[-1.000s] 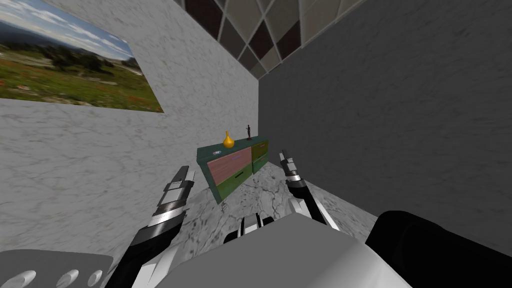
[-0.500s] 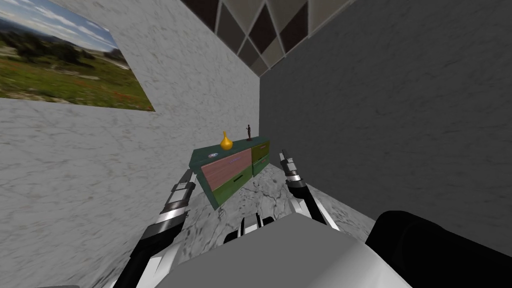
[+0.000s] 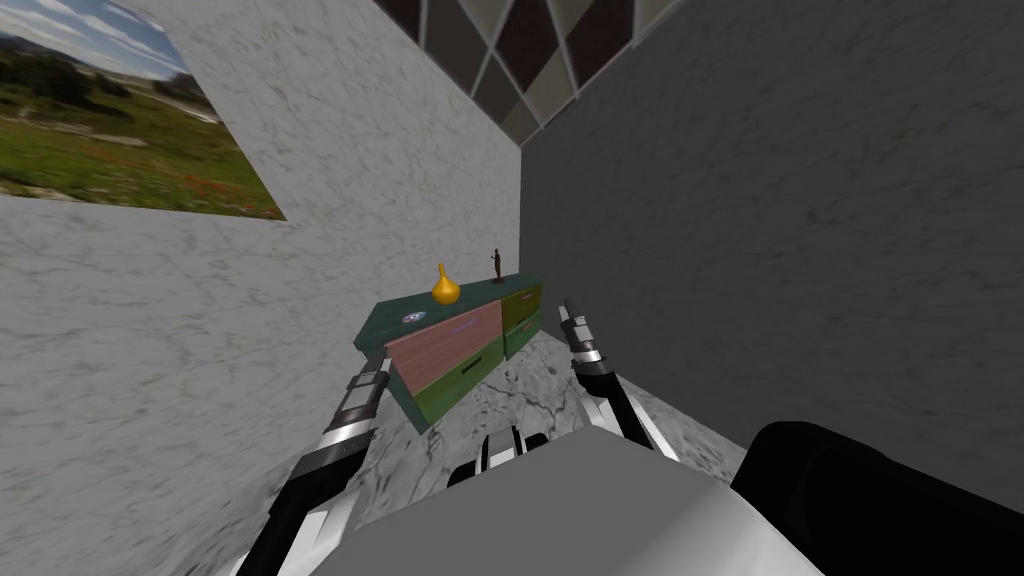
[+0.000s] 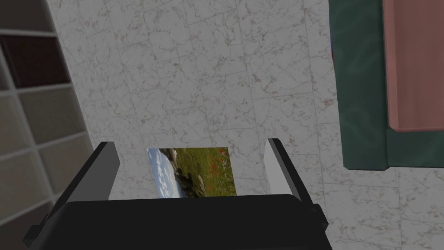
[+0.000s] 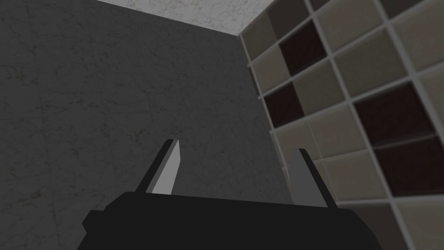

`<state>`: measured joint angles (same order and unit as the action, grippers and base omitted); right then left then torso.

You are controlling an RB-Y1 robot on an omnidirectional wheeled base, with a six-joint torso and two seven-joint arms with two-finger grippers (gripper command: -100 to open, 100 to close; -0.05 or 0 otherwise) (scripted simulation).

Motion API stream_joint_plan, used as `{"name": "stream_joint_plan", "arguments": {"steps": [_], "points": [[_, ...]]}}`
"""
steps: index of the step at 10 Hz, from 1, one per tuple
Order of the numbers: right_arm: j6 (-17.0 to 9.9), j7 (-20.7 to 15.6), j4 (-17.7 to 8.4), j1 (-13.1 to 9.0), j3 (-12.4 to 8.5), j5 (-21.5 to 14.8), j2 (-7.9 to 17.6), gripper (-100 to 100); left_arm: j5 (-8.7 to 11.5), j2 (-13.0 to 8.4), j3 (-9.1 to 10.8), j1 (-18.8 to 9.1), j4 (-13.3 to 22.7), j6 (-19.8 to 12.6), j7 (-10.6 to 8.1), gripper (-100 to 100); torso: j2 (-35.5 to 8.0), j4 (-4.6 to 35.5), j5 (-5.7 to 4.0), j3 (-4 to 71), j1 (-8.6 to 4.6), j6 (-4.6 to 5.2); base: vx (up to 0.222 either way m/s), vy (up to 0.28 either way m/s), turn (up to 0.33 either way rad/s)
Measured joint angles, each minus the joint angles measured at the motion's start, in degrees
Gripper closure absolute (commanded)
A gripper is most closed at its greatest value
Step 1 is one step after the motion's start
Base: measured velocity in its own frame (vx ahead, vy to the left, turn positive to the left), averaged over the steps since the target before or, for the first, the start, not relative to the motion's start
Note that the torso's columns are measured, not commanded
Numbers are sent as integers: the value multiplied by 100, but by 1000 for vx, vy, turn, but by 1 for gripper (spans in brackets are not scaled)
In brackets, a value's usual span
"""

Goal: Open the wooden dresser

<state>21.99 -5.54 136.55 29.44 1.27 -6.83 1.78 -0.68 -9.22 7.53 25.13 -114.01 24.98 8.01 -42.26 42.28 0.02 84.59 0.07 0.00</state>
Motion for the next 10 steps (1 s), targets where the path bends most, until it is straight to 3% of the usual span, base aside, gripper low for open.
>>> {"name": "stream_joint_plan", "arguments": {"steps": [10], "points": [[0, 0, 0, 0, 0, 0, 0, 0, 67, -51, 288, -295, 1311, 187, 16, -100, 2, -1, -3, 1, -7, 1, 130, -80, 42]]}}
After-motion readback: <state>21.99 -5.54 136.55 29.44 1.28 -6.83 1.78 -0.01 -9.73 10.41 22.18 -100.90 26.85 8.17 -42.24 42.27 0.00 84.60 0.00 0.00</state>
